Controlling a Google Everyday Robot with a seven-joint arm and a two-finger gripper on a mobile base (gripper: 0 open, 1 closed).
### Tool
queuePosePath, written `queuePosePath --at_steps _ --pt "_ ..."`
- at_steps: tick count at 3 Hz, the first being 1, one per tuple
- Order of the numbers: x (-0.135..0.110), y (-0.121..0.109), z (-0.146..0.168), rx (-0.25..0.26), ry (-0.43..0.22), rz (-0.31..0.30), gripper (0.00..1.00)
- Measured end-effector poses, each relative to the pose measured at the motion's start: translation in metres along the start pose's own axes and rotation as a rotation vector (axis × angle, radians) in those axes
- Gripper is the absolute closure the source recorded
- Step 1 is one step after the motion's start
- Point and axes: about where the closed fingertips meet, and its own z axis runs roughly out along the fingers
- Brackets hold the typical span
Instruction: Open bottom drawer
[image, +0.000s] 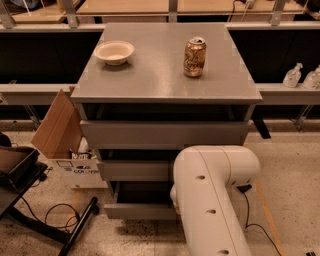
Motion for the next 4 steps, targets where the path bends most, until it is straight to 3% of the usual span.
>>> queuePosePath --at_steps 3,4 --pt "0.0001 -0.0002 -0.0017 0.0 0.0 0.0 1.0" --pt "0.0001 -0.0002 -0.0018 0.0 0.0 0.0 0.82"
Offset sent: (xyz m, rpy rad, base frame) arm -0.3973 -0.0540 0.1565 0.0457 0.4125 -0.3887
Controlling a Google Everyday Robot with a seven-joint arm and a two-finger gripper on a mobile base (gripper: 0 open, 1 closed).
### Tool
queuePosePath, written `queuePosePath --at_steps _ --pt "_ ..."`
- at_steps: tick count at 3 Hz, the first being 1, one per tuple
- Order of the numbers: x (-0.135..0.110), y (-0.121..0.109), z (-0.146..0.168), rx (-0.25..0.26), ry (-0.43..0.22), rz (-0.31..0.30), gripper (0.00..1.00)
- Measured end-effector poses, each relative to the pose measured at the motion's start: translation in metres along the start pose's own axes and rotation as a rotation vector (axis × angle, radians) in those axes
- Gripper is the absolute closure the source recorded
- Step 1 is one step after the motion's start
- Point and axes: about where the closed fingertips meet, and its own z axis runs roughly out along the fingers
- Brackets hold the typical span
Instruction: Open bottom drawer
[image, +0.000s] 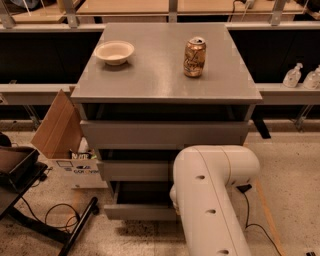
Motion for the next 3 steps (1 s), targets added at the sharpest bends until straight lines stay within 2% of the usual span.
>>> queuePosePath --at_steps 3 --pt "0.0005 0.0015 0.0007 -0.003 0.001 0.0 0.12"
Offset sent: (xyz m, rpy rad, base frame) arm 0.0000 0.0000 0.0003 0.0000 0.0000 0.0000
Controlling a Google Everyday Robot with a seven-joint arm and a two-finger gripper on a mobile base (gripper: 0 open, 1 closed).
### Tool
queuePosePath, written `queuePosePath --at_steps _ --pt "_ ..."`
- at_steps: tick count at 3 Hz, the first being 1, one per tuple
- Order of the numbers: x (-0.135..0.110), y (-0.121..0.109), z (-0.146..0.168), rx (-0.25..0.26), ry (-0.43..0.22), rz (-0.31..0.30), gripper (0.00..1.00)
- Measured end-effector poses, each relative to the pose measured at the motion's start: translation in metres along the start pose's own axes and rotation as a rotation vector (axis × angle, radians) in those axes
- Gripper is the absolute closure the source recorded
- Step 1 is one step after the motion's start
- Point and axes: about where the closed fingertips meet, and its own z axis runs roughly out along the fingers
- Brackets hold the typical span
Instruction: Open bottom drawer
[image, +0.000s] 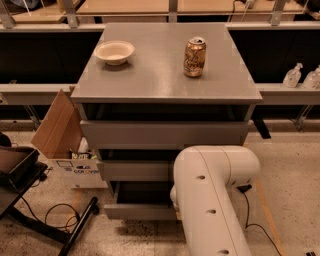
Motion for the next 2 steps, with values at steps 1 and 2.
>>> queuePosePath --at_steps 1,2 --pt "0.0003 0.0012 0.001 -0.002 0.001 0.0 0.0" --pt "0.0003 0.0012 0.001 -0.002 0.001 0.0 0.0"
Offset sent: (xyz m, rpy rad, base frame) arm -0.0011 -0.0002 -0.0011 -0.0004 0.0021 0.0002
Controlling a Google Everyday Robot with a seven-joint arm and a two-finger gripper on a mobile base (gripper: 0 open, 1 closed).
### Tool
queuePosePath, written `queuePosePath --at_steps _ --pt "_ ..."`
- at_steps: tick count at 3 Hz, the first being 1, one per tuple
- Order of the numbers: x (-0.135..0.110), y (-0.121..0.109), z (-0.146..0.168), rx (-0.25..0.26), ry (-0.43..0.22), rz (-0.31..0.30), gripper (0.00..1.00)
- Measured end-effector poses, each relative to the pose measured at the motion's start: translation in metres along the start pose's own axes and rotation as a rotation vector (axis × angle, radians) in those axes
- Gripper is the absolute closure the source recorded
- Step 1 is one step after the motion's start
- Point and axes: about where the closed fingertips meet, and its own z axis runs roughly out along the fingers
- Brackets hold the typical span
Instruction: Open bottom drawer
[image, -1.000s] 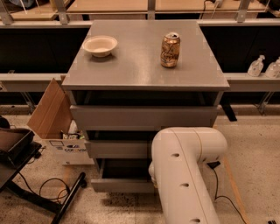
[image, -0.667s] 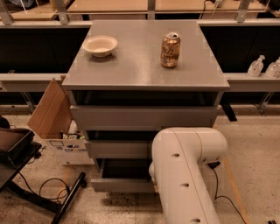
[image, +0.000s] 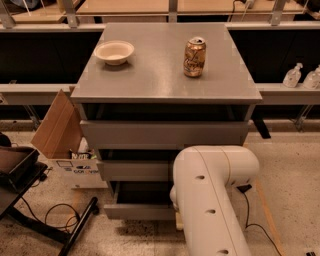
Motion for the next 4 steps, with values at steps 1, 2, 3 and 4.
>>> queuePosePath --at_steps 1,2,3,4 --pt "0.0 0.001 0.001 -0.002 0.001 0.0 0.15" --pt "0.007 0.021 0.002 -0.048 0.007 0.01 0.46" --pt "0.022 0.063 0.0 -0.141 0.048 0.045 0.69" --pt "0.027 0.073 -0.005 -0.163 0.063 0.057 0.92"
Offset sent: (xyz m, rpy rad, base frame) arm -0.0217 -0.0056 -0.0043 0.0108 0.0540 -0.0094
